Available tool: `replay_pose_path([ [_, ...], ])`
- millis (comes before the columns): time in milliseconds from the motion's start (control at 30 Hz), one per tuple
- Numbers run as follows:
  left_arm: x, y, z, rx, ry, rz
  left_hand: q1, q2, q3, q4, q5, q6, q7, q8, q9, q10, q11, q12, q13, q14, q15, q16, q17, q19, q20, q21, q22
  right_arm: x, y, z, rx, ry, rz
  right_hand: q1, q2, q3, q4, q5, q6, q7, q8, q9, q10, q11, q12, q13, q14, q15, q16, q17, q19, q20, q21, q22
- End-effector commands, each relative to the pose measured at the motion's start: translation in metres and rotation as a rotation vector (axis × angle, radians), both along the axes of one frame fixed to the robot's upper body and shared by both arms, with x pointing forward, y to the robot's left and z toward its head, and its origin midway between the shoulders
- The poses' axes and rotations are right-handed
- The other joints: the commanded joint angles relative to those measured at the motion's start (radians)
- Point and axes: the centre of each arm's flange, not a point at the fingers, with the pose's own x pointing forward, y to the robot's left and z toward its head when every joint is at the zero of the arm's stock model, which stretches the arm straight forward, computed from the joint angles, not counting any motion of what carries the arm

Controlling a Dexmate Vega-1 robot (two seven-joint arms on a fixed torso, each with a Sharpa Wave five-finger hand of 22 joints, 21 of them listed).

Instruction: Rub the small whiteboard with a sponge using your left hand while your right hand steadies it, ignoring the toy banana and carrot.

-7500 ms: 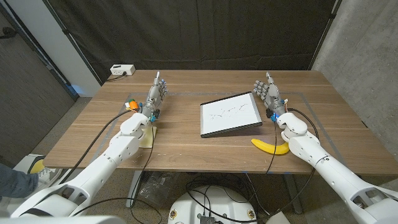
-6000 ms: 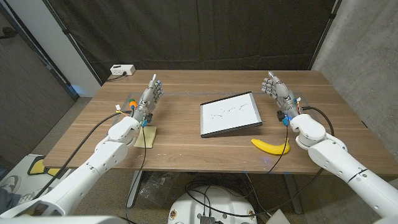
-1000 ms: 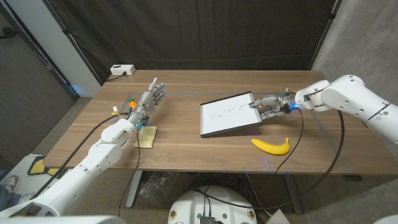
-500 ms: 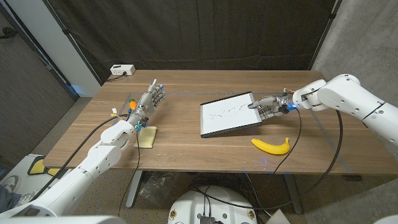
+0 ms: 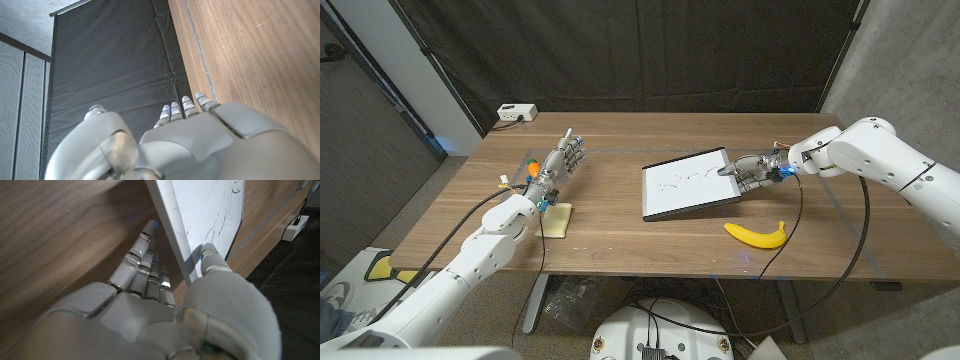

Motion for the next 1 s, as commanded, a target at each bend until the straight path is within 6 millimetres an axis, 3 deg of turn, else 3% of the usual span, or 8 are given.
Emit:
replay_pose_path([
  [33, -0.0001, 0.0002, -0.0030, -0.005, 0.006, -0.004, 0.003, 0.009, 0.006, 0.000, -0.003, 0.004, 0.003, 0.001, 0.005, 0.005, -0.003, -0.003, 0.005, 0.002, -0.001, -0.002, 0.004, -0.001, 0.000, 0.008, 0.001, 0.0013, 0.0069, -0.0009, -0.010, 0.007, 0.021, 0.010, 0.001, 0.001, 0.008, -0.004, 0.013, 0.062, 0.009, 0.003, 0.012, -0.003, 0.008, 0.001, 0.012, -0.005, 0.008, 0.004, 0.011, -0.056, 0.006, 0.005],
  [267, 0.0004, 0.0007, -0.0020, 0.000, 0.002, -0.009, 0.007, 0.016, 0.009, 0.000, -0.006, 0.004, 0.002, 0.000, 0.005, 0.003, -0.004, -0.004, 0.005, 0.003, 0.000, -0.002, 0.004, 0.000, -0.001, 0.008, 0.001, 0.0015, 0.0107, -0.0011, -0.014, 0.006, 0.025, 0.023, 0.007, 0.004, 0.007, -0.003, 0.032, 0.061, 0.014, 0.004, 0.032, -0.017, 0.014, 0.001, 0.024, -0.011, 0.009, 0.005, 0.016, -0.057, 0.008, 0.005],
  [467, 0.0024, 0.0009, -0.0023, -0.001, 0.006, -0.015, 0.009, 0.020, 0.010, 0.000, -0.008, 0.004, 0.001, -0.001, 0.005, 0.004, -0.004, -0.004, 0.005, 0.003, 0.000, -0.003, 0.004, -0.001, -0.001, 0.008, 0.001, 0.0013, 0.0132, -0.0016, -0.017, 0.009, 0.026, 0.044, 0.016, 0.011, 0.005, -0.003, 0.050, 0.053, 0.018, 0.004, 0.055, -0.035, 0.020, 0.002, 0.057, -0.029, 0.014, 0.005, 0.038, -0.076, 0.018, 0.007],
  [667, 0.0024, 0.0019, -0.0035, -0.005, 0.007, -0.012, 0.011, 0.023, 0.011, -0.001, -0.010, 0.005, 0.001, -0.001, 0.005, 0.005, -0.003, -0.004, 0.005, 0.003, 0.001, -0.003, 0.004, -0.001, -0.002, 0.008, 0.001, 0.0025, 0.0150, -0.0013, -0.015, 0.008, 0.025, 0.068, 0.025, 0.013, 0.008, -0.004, 0.069, 0.048, 0.017, 0.005, 0.082, -0.056, 0.025, 0.002, 0.136, -0.080, 0.022, 0.007, 0.089, -0.104, 0.051, 0.020],
  [1000, 0.0003, 0.0042, -0.0049, -0.012, 0.006, -0.005, 0.013, 0.026, 0.012, -0.001, -0.014, 0.006, 0.000, -0.002, 0.005, 0.005, -0.004, -0.005, 0.005, 0.004, 0.001, -0.003, 0.004, -0.001, -0.002, 0.008, 0.001, 0.0069, 0.0167, -0.0022, 0.009, 0.008, 0.039, 0.121, 0.038, 0.022, 0.004, -0.004, 0.110, 0.030, 0.021, 0.007, 0.136, -0.090, 0.040, 0.001, 0.229, -0.132, 0.019, 0.010, 0.134, -0.112, 0.111, 0.045],
])
